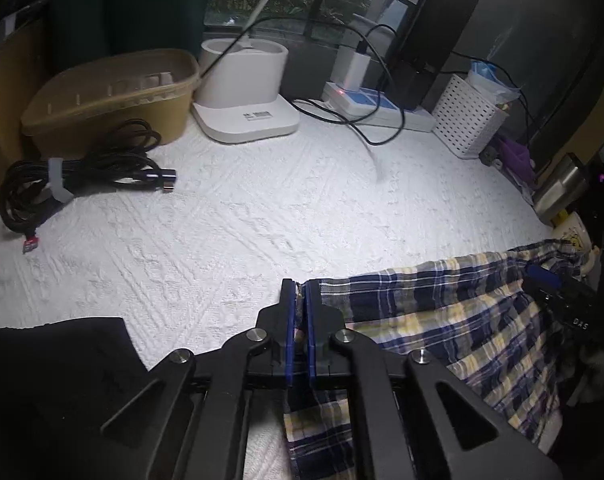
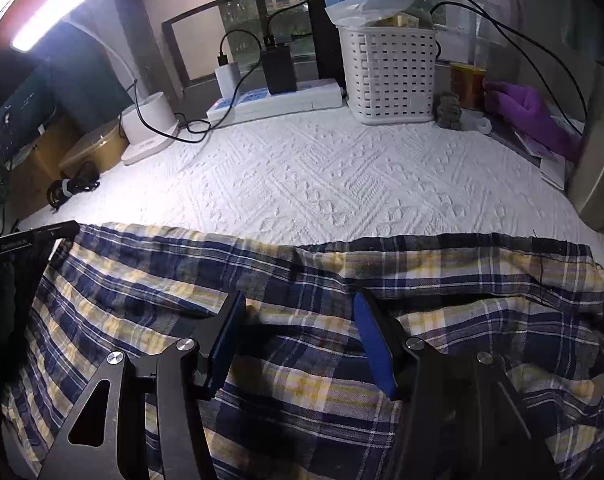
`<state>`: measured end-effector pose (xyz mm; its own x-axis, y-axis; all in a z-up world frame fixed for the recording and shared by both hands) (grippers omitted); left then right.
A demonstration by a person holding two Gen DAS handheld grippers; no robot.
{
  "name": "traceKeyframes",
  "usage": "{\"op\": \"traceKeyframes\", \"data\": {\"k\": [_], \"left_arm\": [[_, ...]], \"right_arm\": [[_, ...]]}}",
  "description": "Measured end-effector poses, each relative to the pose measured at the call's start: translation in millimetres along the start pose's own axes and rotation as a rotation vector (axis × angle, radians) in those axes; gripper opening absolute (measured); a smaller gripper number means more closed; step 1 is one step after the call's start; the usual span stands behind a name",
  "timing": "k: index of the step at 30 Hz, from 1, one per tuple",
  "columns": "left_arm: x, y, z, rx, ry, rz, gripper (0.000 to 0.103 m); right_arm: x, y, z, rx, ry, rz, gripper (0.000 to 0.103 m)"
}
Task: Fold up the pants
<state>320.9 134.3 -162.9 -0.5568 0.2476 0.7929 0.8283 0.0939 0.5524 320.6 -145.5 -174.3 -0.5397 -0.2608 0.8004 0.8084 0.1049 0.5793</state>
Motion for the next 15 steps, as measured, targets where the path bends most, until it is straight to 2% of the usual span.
{"op": "traceKeyframes", "data": {"k": [2, 4, 5, 7, 12, 13, 14, 15], "left_arm": [[1, 1, 7, -0.002, 0.070, -0.019, 0.001], [2, 4, 21, 0.001, 0.184, -0.034, 0.000], [3, 4, 27, 0.025, 0.197, -0.030, 0.000], [10, 5, 32, 0.076, 0.160, -0.016, 0.000], [42, 2, -2, -0.019, 0.137, -0.057, 0.001], [47, -2, -11, -0.022, 0.120, -0.054, 0.009], [51, -8, -20, -0.031, 0.098, -0.051, 0.026], [54, -14, -29, -0.037, 0.083, -0.050, 0.036]], "right_arm": [[-1, 0, -4, -0.001, -0.037, 0.004, 0.059], [-1, 1, -14, -0.025, -0.075, 0.006, 0.059], [0, 2, -20, -0.041, -0.087, 0.005, 0.059], [5, 3, -30, -0.067, -0.103, -0.001, 0.059], [42, 8, -48, -0.073, -0.141, -0.070, 0.059], [50, 9, -52, -0.076, -0.150, -0.083, 0.059], [58, 10, -56, -0.078, -0.161, -0.095, 0.059], [68, 10, -63, -0.083, -0.177, -0.110, 0.059]]}}
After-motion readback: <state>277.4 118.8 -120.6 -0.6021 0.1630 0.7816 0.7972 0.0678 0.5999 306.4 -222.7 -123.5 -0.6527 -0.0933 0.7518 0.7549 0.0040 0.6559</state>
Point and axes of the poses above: each gripper's, at about its wrist camera, not at the fingertips, and x roughly against the way its jaws point, z to its left, y to its top, the point moved 8 cm from there along -x, roughly the way its jaws point, and after that the axes turned 3 degrees about -x, right-handed, at the moved point
